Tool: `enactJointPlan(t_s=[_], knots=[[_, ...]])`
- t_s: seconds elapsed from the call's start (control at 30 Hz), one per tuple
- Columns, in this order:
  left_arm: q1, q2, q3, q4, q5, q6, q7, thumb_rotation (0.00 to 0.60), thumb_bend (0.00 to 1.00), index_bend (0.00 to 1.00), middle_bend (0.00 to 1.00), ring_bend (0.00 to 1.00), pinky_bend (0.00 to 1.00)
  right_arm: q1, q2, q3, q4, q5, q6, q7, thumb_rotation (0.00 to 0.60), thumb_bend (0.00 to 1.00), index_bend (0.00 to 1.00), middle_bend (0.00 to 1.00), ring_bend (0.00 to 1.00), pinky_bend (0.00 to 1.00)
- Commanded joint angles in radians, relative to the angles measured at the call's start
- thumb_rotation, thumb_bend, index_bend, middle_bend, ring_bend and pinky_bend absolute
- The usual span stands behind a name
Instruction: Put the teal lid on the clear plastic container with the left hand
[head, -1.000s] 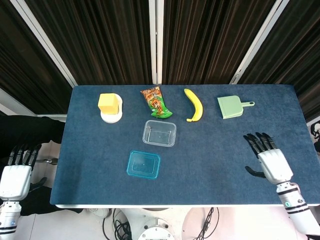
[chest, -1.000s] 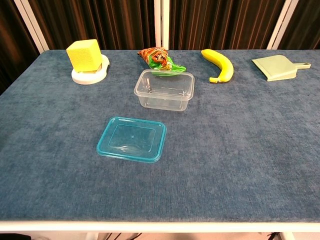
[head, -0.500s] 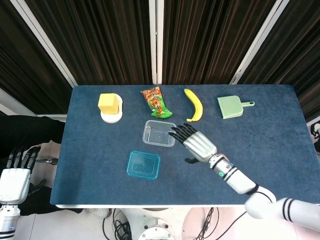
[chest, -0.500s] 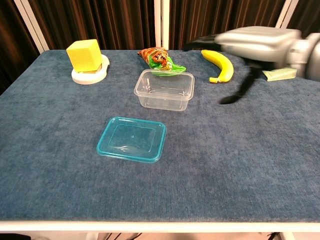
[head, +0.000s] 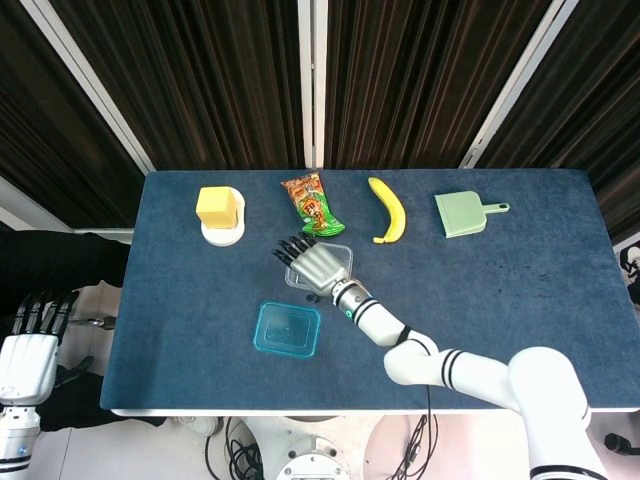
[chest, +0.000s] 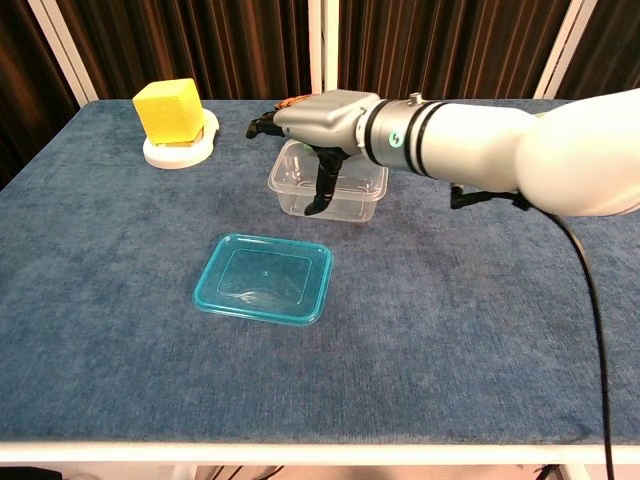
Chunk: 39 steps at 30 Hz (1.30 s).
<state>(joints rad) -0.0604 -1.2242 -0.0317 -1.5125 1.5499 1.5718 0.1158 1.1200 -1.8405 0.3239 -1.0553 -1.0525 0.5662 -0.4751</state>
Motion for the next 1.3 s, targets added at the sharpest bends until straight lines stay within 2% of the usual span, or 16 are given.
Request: enactJointPlan(t_s=[0.03, 0.33, 0.5, 0.6, 0.7, 0.8, 0.93, 1.03, 1.2, 1.3], knots=[[0.001, -0.003, -0.001, 0.008, -0.004, -0.001, -0.008, 0.600, 0.00, 0.09, 0.10, 0.00, 0.02, 0.102, -0.112, 0.014, 0.163, 0.056, -0.047, -0.011, 0.600, 0.07, 0.00, 0.00, 0.00, 0.00], [0.000, -0.005, 0.001, 0.022, 0.002, -0.003, -0.017, 0.600, 0.00, 0.09, 0.10, 0.00, 0.02, 0.173, -0.174, 0.037, 0.320, 0.082, -0.055, 0.029, 0.600, 0.06, 0.00, 0.00, 0.00, 0.00], [-0.001, -0.003, 0.002, 0.019, 0.003, -0.007, -0.016, 0.600, 0.00, 0.09, 0.10, 0.00, 0.02, 0.181, -0.173, 0.028, 0.338, 0.090, -0.062, 0.033, 0.600, 0.06, 0.00, 0.00, 0.00, 0.00], [-0.010, 0.004, 0.007, 0.015, 0.021, -0.015, -0.009, 0.600, 0.00, 0.09, 0.10, 0.00, 0.02, 0.149, -0.127, 0.002, 0.248, 0.048, -0.041, 0.062, 0.600, 0.06, 0.00, 0.00, 0.00, 0.00], [-0.041, 0.022, 0.017, -0.002, 0.052, -0.056, -0.008, 0.600, 0.00, 0.09, 0.10, 0.00, 0.02, 0.086, -0.032, -0.049, 0.084, -0.020, 0.013, 0.076, 0.600, 0.06, 0.00, 0.00, 0.00, 0.00], [-0.101, 0.055, 0.029, -0.057, 0.095, -0.139, -0.002, 0.600, 0.00, 0.10, 0.10, 0.00, 0.02, -0.010, 0.121, -0.107, -0.149, -0.098, 0.123, 0.077, 0.600, 0.07, 0.00, 0.00, 0.00, 0.00], [-0.202, 0.081, 0.032, -0.155, 0.156, -0.262, 0.009, 0.600, 0.00, 0.11, 0.10, 0.00, 0.02, -0.145, 0.323, -0.170, -0.406, -0.169, 0.283, 0.074, 0.600, 0.07, 0.00, 0.00, 0.00, 0.00], [-0.290, 0.079, 0.024, -0.220, 0.193, -0.370, 0.032, 0.600, 0.00, 0.11, 0.10, 0.00, 0.02, -0.258, 0.469, -0.215, -0.551, -0.218, 0.428, 0.072, 0.600, 0.07, 0.00, 0.00, 0.00, 0.00], [-0.423, 0.038, -0.016, -0.318, 0.155, -0.573, 0.144, 0.600, 0.00, 0.11, 0.10, 0.00, 0.03, -0.432, 0.647, -0.276, -0.672, -0.293, 0.637, 0.137, 0.600, 0.07, 0.00, 0.00, 0.00, 0.00], [-0.492, -0.016, -0.054, -0.368, 0.034, -0.705, 0.263, 0.600, 0.00, 0.10, 0.09, 0.00, 0.04, -0.535, 0.722, -0.308, -0.687, -0.338, 0.757, 0.190, 0.600, 0.07, 0.00, 0.00, 0.00, 0.00]])
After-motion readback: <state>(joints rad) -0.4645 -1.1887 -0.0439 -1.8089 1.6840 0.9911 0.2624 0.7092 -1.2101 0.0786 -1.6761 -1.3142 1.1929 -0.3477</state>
